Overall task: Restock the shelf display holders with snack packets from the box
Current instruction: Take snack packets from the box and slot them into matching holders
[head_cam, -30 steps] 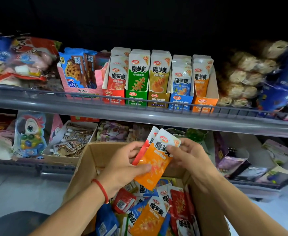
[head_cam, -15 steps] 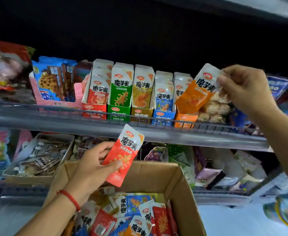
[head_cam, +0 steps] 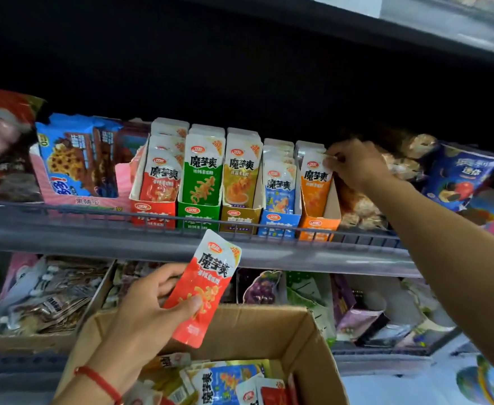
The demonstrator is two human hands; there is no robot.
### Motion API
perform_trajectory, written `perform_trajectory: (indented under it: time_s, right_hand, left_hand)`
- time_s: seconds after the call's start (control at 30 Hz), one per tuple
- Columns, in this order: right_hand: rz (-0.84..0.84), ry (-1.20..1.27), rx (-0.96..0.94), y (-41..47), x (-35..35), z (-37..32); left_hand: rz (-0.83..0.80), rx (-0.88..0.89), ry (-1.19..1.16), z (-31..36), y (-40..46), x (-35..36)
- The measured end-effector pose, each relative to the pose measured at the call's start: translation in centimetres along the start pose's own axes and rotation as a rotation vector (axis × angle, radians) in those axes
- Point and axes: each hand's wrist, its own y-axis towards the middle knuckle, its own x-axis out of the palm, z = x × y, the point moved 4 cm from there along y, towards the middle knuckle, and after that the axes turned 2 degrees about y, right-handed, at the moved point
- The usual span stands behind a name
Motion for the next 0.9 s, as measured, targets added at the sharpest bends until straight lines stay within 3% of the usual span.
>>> perform_trajectory:
  time_s: [0.2, 0.4, 0.5, 0.63, 0.73, 0.9]
  right_hand:
    - [0.095, -0.224, -0.071, 0.1, 0.5, -1.4]
    - [0.219, 0.050, -0.281, -5.3, -0.5, -4.8]
    - [0.036, 0.295, -0.395, -10.5, -0.3, -8.3]
    - [-0.347, 0.493, -0.371, -16.1, 1.6, -12.2]
    - [-0.457, 0.632, -0.307, -17.5, 2.7, -13.7]
    - [-0.515, 0.953, -0.038, -17.6, 2.3, -14.2]
  left_hand:
    - [-0.004, -0.019, -0.026, 0.2, 0.0, 0.1]
    - [-0.013, 0.011, -0.108, 0.9, -0.5, 0.4]
    - [-0.024, 0.009, -0.139, 1.0, -1.0, 0.4]
    - [-0.046, 0.022, -0.154, 1.2, -1.9, 0.5]
    - [-0.046, 0.037, -0.157, 1.3, -2.3, 0.0]
    - [0.070, 0.072, -0.240, 1.6, -2.5, -2.6]
